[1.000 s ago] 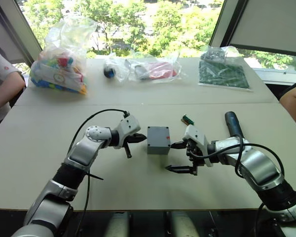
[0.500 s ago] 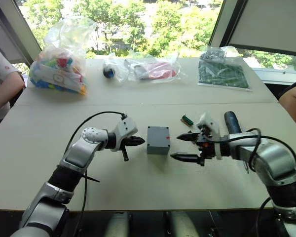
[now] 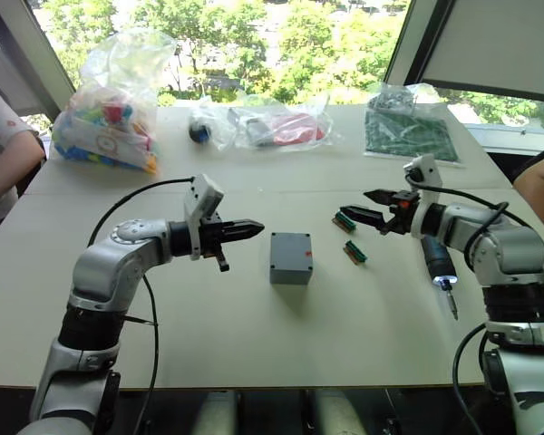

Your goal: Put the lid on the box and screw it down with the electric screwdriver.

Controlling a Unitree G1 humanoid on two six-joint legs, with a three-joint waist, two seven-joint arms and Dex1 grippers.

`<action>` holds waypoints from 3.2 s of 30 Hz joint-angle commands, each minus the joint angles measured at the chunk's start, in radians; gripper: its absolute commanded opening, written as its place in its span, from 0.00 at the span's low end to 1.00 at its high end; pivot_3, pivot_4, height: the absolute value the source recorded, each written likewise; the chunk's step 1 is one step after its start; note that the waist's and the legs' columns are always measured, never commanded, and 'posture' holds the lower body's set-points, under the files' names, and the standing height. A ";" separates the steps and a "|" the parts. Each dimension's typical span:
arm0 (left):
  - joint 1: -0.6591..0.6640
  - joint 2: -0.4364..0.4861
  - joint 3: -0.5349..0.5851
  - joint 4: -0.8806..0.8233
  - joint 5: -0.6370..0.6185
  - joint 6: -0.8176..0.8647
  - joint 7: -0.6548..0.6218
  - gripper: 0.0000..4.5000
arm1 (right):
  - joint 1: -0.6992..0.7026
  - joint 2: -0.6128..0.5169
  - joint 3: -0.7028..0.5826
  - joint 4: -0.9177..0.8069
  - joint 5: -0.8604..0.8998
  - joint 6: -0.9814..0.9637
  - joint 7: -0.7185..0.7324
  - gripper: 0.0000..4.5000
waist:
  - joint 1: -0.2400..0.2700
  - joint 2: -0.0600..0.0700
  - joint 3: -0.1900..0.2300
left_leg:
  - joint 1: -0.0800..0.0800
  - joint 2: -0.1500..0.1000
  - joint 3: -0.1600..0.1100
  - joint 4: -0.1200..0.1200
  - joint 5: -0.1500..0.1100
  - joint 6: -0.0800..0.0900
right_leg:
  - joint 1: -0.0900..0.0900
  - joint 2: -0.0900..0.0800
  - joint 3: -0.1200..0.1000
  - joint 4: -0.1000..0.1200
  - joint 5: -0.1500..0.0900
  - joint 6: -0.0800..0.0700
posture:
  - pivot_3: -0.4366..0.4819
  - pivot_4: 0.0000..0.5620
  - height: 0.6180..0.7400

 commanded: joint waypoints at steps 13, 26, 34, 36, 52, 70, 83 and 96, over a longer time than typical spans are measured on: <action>0.060 0.045 -0.045 -0.095 0.014 -0.017 0.081 0.00 | -0.086 0.068 0.085 0.238 -0.174 -0.271 0.029 0.66 | 0.003 0.000 0.000 | 0.000 0.000 -0.001 0.001 0.001 -0.001 | 0.001 0.000 0.000 0.000 0.000 0.000 | 0.48 0.27 1.00; 0.061 0.031 -0.064 -0.087 0.015 -0.036 0.092 0.00 | -0.138 0.111 0.069 0.355 -0.198 -0.312 0.011 0.66 | 0.001 0.000 0.000 | 0.001 0.000 0.000 0.001 0.001 -0.001 | 0.001 0.000 0.000 0.000 0.000 0.000 | 0.48 0.27 1.00; 0.079 0.027 -0.071 -0.104 0.012 -0.035 0.096 0.00 | -0.142 0.118 0.072 0.378 -0.221 -0.335 0.015 0.39 | 0.001 0.000 0.000 | 0.001 0.000 0.000 0.001 0.001 -0.001 | 0.001 0.000 0.000 0.000 0.000 0.000 | 0.48 0.27 1.00; 0.083 0.027 -0.073 -0.107 0.010 -0.035 0.096 0.00 | -0.141 0.119 0.069 0.380 -0.224 -0.339 0.013 0.22 | 0.001 0.000 0.000 | 0.001 0.000 -0.001 0.001 0.001 -0.001 | 0.001 0.000 0.000 0.000 0.000 0.000 | 0.48 0.27 1.00; 0.078 0.024 -0.082 -0.095 0.012 -0.048 0.092 0.00 | -0.154 0.113 0.018 0.344 -0.194 -0.300 0.013 0.01 | 0.001 0.000 0.000 | 0.001 0.000 0.000 0.001 0.001 -0.001 | 0.001 0.000 0.000 0.000 0.000 0.000 | 0.48 0.27 1.00; 0.070 0.021 -0.077 -0.074 0.013 -0.066 0.082 0.00 | -0.145 0.086 -0.032 0.121 -0.149 -0.192 0.014 0.01 | 0.003 0.000 0.000 | 0.001 0.000 0.000 0.000 0.001 -0.001 | 0.001 0.000 0.000 0.000 0.000 0.000 | 0.48 0.27 1.00; 0.044 0.071 -0.081 -0.014 0.033 -0.107 0.031 0.00 | 0.070 0.088 -0.060 -0.455 0.041 0.104 -0.044 0.01 | 0.005 0.000 0.000 | 0.000 0.000 -0.001 0.000 0.001 -0.001 | 0.001 0.000 0.000 0.000 0.000 -0.001 | 0.48 0.27 1.00; 0.018 0.046 -0.112 0.022 0.066 -0.135 0.026 0.00 | 0.163 0.096 0.038 -0.536 0.052 0.125 -0.065 0.01 | 0.004 0.000 0.000 | 0.000 0.000 -0.001 0.000 0.001 -0.001 | 0.000 0.001 0.000 0.000 0.000 -0.001 | 0.48 0.27 1.00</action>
